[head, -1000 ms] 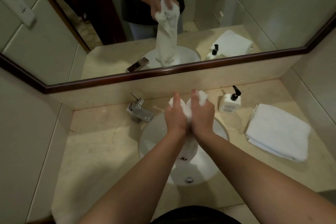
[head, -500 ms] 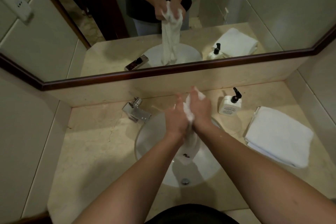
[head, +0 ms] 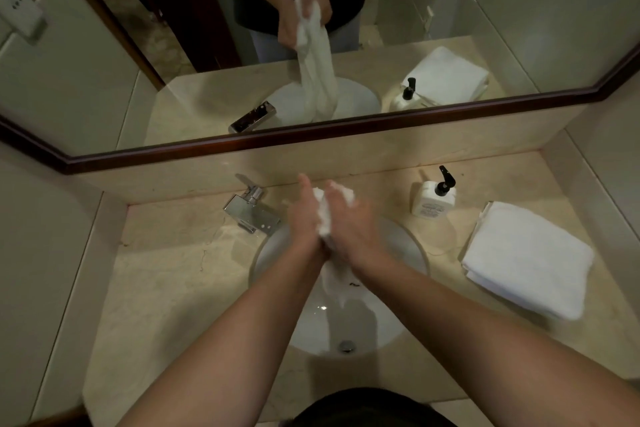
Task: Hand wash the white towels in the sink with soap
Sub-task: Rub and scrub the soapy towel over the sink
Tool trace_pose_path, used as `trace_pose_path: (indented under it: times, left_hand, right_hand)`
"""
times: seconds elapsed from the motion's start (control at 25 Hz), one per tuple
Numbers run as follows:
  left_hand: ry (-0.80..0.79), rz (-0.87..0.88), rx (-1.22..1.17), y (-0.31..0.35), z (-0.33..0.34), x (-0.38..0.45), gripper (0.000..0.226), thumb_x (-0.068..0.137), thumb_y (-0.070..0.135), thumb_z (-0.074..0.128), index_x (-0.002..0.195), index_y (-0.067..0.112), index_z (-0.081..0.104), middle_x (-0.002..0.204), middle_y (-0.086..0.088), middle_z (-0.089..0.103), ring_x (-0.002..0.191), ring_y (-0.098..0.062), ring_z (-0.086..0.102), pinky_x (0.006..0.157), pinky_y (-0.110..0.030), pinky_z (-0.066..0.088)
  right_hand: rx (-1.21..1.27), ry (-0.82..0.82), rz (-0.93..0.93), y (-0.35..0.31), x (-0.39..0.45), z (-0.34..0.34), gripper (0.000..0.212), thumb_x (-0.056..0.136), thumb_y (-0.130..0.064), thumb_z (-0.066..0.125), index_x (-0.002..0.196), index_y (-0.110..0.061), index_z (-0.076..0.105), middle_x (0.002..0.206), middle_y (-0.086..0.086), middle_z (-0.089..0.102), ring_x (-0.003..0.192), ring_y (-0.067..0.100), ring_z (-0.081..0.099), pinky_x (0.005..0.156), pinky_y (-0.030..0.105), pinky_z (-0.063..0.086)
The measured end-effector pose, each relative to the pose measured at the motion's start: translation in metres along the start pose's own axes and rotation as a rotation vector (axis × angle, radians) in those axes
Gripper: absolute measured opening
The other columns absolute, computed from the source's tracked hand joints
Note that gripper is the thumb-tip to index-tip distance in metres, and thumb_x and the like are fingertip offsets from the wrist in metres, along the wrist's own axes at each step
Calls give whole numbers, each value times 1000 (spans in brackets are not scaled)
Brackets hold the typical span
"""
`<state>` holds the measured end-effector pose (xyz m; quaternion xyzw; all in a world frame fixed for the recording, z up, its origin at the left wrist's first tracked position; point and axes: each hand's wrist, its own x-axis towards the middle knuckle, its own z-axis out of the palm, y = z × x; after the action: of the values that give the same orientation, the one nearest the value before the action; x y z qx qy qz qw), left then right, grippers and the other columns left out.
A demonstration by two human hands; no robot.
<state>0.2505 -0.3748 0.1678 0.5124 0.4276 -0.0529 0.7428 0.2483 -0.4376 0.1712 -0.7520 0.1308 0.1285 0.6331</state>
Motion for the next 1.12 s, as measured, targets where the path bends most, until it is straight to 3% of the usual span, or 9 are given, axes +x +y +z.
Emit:
trace_pose_path:
  times: [0.16,0.32,0.48,0.6,0.68,0.76,0.88,1.04,1.12]
  left_hand:
    - [-24,88,108,-6,6,-4,60,98,61,41,76,13,69,85,-10,74,82,-24,72,80,-41,57]
    - [-11,-13,-32,4,-1,-3,63,96,66,40,71,14,65,68,-5,68,67,-18,68,65,-31,54]
    - [-48,66,112,8,9,-14,60,100,59,40,77,13,71,70,-2,73,69,-15,69,69,-32,55]
    - [-9,-39,21,17,7,-6,67,97,67,36,78,10,66,66,-5,70,64,-17,68,61,-28,50]
    - [-59,-11,59,16,7,-11,69,98,66,36,80,8,68,65,-5,70,64,-18,69,61,-28,52]
    - [-100,43,111,8,8,-14,69,99,64,36,90,6,72,79,-9,75,75,-20,72,68,-31,56]
    - [-11,11,43,16,2,-13,66,98,65,39,85,7,68,78,-9,72,69,-20,70,67,-31,56]
    - [-49,92,127,13,4,-19,66,97,65,39,78,10,69,76,-7,73,75,-24,72,81,-41,59]
    - [-22,82,105,19,3,-19,67,97,66,38,86,9,70,80,-9,73,77,-24,71,76,-36,59]
  right_hand:
    - [-8,157,46,-14,18,-11,44,99,-40,51,65,-14,61,58,-3,60,50,3,56,50,20,40]
    - [-62,-28,19,-5,0,4,45,95,-49,52,78,-12,70,72,3,70,70,15,69,63,28,52]
    - [79,178,103,-25,16,-9,42,98,-42,52,67,-15,63,66,1,66,69,19,66,63,31,49]
    - [-30,29,61,-19,-3,0,41,97,-47,50,80,-15,70,77,2,70,72,13,67,66,30,51]
    - [-30,88,59,-23,3,-6,43,98,-44,50,78,-11,69,73,3,69,67,13,65,62,28,45]
    - [29,181,101,-29,10,-13,43,99,-43,49,72,-13,65,70,3,67,70,20,66,63,29,46]
    - [2,47,70,-17,-4,-1,39,98,-47,49,82,-17,69,76,1,70,75,15,68,68,30,53]
    - [76,152,68,-35,2,-8,42,99,-41,51,69,-14,63,62,-1,64,55,10,61,57,25,43]
    - [88,131,44,-36,-6,-7,43,100,-41,50,69,-14,63,57,-4,62,47,2,58,48,18,42]
